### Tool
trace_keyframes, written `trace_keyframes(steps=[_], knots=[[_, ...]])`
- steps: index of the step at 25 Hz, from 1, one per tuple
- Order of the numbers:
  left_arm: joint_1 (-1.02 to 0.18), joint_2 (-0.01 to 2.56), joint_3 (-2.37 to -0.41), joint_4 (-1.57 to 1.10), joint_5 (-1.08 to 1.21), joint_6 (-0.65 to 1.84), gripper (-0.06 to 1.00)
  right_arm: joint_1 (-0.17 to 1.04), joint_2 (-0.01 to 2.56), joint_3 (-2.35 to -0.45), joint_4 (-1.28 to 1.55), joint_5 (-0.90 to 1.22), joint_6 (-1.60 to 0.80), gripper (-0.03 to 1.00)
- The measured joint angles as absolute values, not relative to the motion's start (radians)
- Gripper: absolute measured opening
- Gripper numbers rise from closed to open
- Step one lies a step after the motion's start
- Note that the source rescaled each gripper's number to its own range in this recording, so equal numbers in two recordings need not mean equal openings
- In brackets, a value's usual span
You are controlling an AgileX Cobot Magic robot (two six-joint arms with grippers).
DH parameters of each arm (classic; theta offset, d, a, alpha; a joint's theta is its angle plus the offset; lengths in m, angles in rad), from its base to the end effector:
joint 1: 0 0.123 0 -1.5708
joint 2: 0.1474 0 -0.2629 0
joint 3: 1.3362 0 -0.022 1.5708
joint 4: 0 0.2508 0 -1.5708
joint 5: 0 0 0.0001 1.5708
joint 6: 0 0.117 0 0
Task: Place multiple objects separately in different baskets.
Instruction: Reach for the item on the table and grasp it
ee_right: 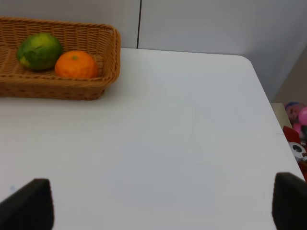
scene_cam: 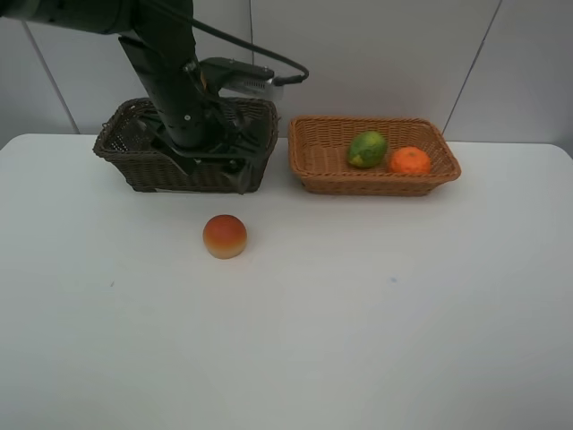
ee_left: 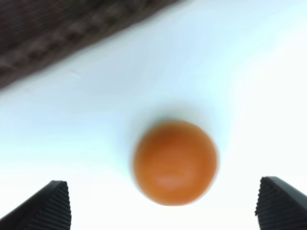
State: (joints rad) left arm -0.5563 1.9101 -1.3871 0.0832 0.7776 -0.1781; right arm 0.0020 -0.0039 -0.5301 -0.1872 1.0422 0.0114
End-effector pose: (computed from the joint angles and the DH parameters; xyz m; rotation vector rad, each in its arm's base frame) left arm 0.3438 -0.2057 0.1601 0.5895 2.7191 -0.0907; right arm 0.0367 -0.0187 0.2780 0.0196 1.9845 -0.2131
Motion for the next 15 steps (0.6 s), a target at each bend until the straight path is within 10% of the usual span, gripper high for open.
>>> trace_keyframes(steps=[15], knots=[[-0.573, 1.993, -1.238, 0.054, 0.634, -0.330, 1.00, 0.002, -0.004, -0.530, -0.187, 1.042, 0.011, 0.98]])
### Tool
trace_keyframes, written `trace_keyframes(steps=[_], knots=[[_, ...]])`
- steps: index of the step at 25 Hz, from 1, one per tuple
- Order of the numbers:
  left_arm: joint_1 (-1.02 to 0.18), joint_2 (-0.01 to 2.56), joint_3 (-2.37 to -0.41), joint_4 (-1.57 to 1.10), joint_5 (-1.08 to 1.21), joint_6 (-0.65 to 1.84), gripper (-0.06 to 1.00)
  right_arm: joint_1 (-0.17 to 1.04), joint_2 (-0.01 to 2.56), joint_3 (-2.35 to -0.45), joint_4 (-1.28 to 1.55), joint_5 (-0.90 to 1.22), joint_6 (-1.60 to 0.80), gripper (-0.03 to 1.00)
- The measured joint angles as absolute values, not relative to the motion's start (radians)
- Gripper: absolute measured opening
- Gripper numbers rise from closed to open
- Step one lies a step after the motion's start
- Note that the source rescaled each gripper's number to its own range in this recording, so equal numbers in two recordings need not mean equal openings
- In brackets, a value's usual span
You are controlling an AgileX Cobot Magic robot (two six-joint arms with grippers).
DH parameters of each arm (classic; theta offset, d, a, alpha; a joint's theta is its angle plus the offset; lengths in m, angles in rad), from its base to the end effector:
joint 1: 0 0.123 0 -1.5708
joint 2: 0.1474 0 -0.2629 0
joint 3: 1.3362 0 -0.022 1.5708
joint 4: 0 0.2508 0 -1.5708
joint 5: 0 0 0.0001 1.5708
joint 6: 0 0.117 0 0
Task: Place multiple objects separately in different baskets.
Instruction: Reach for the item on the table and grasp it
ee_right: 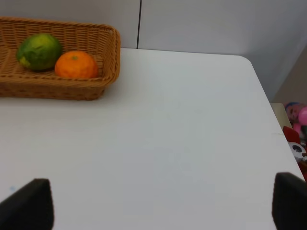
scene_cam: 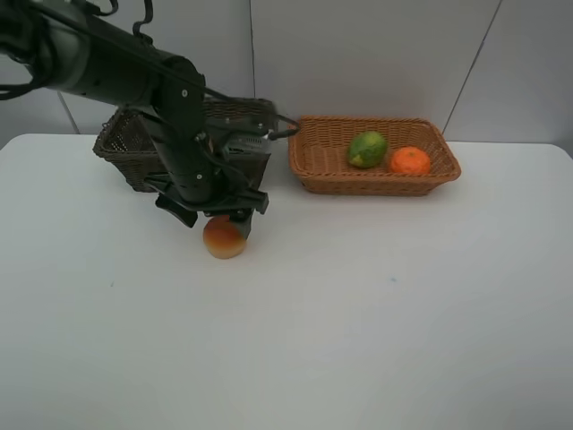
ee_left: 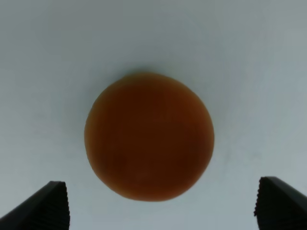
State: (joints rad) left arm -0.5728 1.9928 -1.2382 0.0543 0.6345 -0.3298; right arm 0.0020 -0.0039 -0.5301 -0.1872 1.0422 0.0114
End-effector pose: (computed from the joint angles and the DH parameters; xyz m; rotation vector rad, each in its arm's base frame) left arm 0.3242 -0.2046 0.0937 0.4054 2.8521 -0.1205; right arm 0.0367 -0.0187 0.2780 0.0196 1.9845 -0.2131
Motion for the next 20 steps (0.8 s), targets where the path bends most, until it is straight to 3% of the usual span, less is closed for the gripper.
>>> trace_keyframes(steps=[20], knots=[[-0.585, 2.114, -1.301, 0.110, 0.612, -0.320, 1.00, 0.002, -0.004, -0.530, -0.188, 1.042, 0.011, 0.98]])
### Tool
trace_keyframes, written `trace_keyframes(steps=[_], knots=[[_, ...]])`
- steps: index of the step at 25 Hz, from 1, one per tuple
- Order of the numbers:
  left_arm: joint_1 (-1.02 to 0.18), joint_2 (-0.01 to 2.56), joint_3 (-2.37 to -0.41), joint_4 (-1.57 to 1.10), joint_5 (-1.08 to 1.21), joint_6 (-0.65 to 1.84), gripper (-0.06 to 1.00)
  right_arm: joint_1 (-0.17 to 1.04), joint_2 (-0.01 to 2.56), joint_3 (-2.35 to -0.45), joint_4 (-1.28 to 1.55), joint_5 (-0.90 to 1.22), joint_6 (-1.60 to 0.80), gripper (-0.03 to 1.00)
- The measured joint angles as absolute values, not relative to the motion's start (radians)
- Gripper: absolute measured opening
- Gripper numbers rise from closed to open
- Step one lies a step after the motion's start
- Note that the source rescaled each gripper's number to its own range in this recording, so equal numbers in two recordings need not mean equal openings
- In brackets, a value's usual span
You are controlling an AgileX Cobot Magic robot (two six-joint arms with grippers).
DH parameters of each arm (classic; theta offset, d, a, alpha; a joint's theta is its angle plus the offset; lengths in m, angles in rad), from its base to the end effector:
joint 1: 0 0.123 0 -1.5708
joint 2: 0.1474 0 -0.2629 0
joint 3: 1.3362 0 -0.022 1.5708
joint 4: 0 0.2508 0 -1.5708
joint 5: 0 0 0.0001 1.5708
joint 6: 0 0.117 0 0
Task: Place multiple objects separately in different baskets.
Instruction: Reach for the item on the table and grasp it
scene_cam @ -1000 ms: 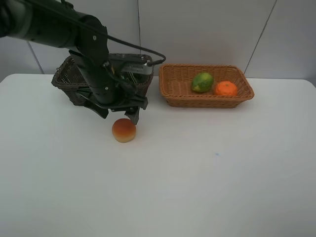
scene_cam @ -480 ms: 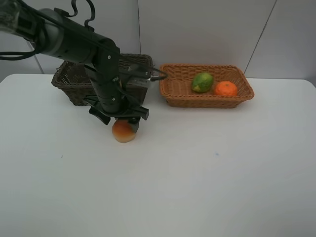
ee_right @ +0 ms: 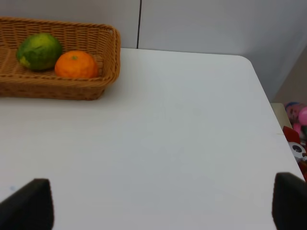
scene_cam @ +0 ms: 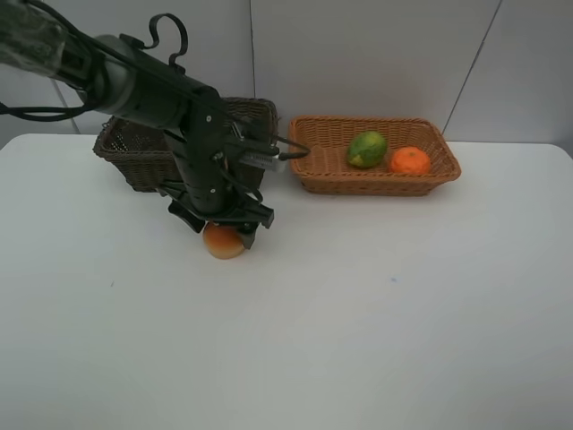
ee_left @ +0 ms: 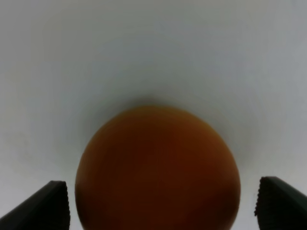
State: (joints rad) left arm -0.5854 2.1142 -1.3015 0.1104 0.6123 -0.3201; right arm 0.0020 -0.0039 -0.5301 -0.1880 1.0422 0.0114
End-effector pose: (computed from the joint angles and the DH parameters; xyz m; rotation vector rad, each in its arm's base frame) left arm 0.3349 -0.2131 0.0621 0.5024 2.8558 -0.0518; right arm 0.0367 -0.0188 0.2780 0.0196 1.9844 -0.2141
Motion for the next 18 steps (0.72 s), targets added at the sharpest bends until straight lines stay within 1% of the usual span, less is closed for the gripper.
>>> trace_keyframes(steps=[10, 12, 13, 14, 15, 18], knots=[[-0.585, 2.157, -1.302, 0.110, 0.579, -0.319, 1.00, 0.002, -0.004, -0.530, -0.188, 1.042, 0.011, 0.98], [-0.585, 2.162, -1.302, 0.109, 0.579, -0.319, 0.94, 0.002, -0.004, -0.530, -0.188, 1.042, 0.011, 0.98], [-0.585, 2.162, -1.302, 0.111, 0.580, -0.319, 0.88, 0.002, -0.004, -0.530, -0.188, 1.042, 0.011, 0.98], [-0.585, 2.162, -1.302, 0.111, 0.580, -0.319, 0.79, 0.002, -0.004, -0.530, -0.188, 1.042, 0.011, 0.98], [-0.585, 2.162, -1.302, 0.111, 0.580, -0.319, 0.74, 0.002, -0.004, -0.530, -0.188, 1.042, 0.011, 0.98], [-0.585, 2.162, -1.302, 0.111, 0.581, -0.319, 0.74, 0.002, -0.004, -0.530, -0.188, 1.042, 0.011, 0.98]])
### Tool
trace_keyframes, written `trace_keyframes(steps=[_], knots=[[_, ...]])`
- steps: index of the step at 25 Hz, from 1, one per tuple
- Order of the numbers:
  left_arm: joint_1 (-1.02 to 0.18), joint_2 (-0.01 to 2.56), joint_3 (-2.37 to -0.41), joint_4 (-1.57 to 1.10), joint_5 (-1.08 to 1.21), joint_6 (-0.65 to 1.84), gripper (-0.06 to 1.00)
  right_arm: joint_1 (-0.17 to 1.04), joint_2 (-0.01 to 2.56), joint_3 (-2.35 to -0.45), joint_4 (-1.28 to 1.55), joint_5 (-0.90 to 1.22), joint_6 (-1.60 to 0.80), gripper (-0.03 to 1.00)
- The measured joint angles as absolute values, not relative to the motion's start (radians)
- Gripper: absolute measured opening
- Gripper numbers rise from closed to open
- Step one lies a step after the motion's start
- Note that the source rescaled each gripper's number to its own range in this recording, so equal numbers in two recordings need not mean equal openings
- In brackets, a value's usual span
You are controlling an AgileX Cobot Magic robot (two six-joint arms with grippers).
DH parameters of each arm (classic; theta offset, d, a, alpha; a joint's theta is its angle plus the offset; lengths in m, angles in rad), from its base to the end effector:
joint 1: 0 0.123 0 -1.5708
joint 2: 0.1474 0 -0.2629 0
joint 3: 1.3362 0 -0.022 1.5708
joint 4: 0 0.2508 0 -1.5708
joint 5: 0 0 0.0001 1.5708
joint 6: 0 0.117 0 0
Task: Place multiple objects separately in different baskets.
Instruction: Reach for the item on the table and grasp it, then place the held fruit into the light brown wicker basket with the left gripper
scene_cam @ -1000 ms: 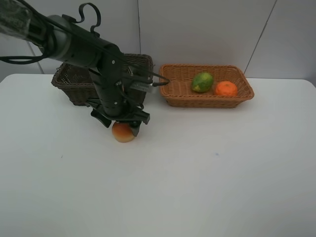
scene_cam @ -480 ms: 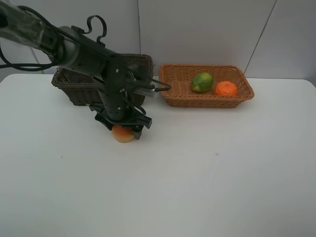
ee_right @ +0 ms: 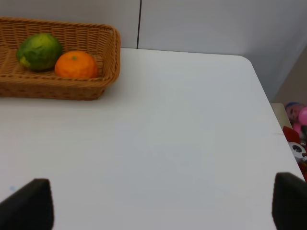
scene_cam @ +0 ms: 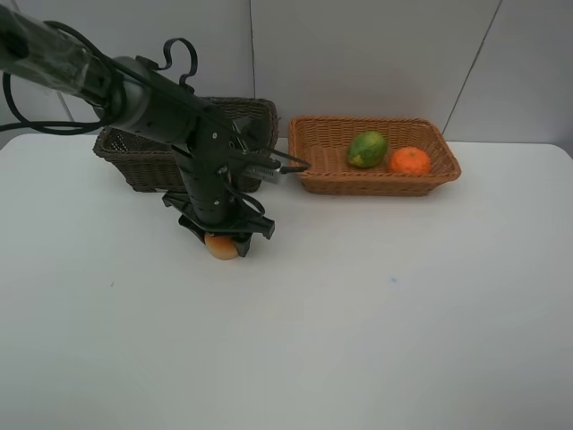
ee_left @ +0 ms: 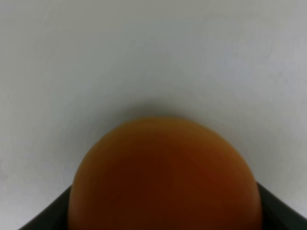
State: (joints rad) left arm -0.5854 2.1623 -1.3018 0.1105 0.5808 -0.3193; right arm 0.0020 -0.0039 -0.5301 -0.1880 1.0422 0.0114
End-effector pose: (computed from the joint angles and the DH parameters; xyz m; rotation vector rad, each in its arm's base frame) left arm 0.3350 -0.2136 0.0439 0.5104 2.8708 -0.0458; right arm 0.0367 -0.0188 0.2780 0.0196 1.9844 -0.2141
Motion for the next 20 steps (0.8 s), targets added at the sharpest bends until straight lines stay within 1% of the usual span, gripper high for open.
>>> trace_keyframes(steps=[20], knots=[[-0.585, 2.152, -1.317, 0.110, 0.603, -0.324, 0.74, 0.002, -0.004, -0.530, -0.188, 1.042, 0.011, 0.98]])
